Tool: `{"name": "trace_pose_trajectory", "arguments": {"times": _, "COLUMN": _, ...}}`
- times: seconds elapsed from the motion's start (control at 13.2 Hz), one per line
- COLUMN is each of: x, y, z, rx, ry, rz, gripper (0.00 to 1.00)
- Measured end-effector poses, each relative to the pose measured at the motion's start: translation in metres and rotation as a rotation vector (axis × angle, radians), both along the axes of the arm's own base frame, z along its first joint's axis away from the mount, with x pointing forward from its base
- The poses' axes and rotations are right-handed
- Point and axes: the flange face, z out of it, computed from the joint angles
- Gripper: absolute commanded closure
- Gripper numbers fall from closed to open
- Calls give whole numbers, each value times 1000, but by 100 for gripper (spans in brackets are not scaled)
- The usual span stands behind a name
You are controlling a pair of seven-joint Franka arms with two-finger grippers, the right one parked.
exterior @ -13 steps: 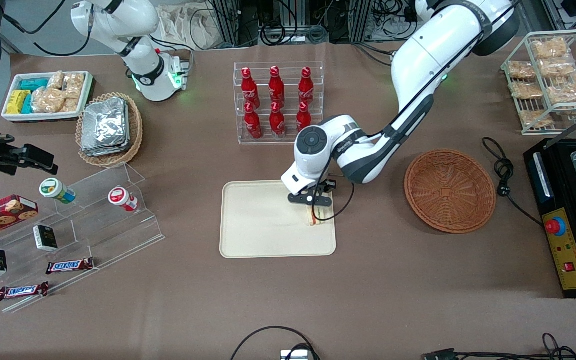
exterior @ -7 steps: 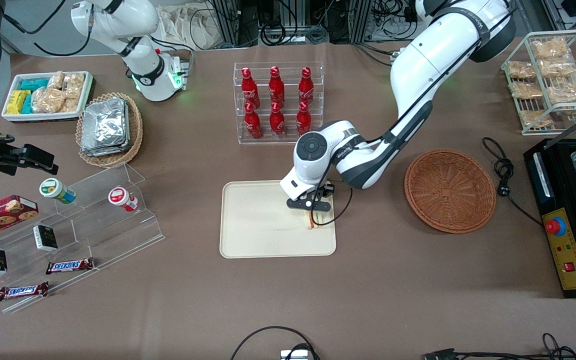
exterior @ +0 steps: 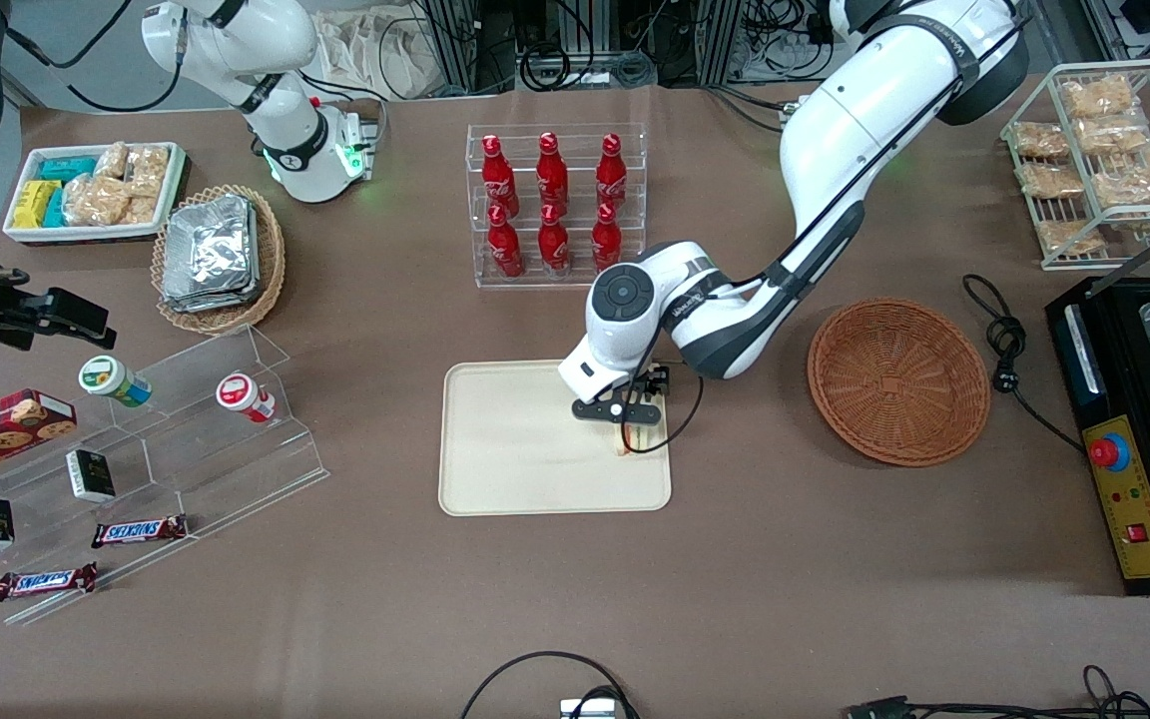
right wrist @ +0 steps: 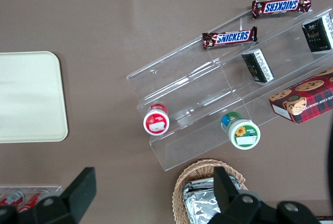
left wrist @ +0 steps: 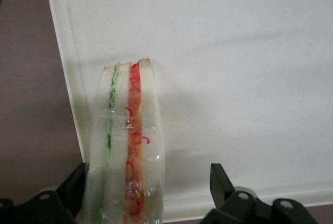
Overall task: Place sandwich from basket to tray
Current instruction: 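Lower the sandwich onto the cream tray with the left gripper, then open the left gripper and release the sandwich on the tray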
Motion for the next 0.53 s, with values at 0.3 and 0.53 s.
{"name": "trace_pose_trajectory", "arguments": {"times": 0.3, "x": 5, "y": 0, "z": 7, "rx": -4, "ry": -10, "rz": 35, "gripper": 0}}
{"name": "trace_pose_trajectory", "arguments": {"times": 0.53, "x": 29, "y": 18, "z": 38, "rx": 32, "ry": -26, "rz": 91, "gripper": 0}}
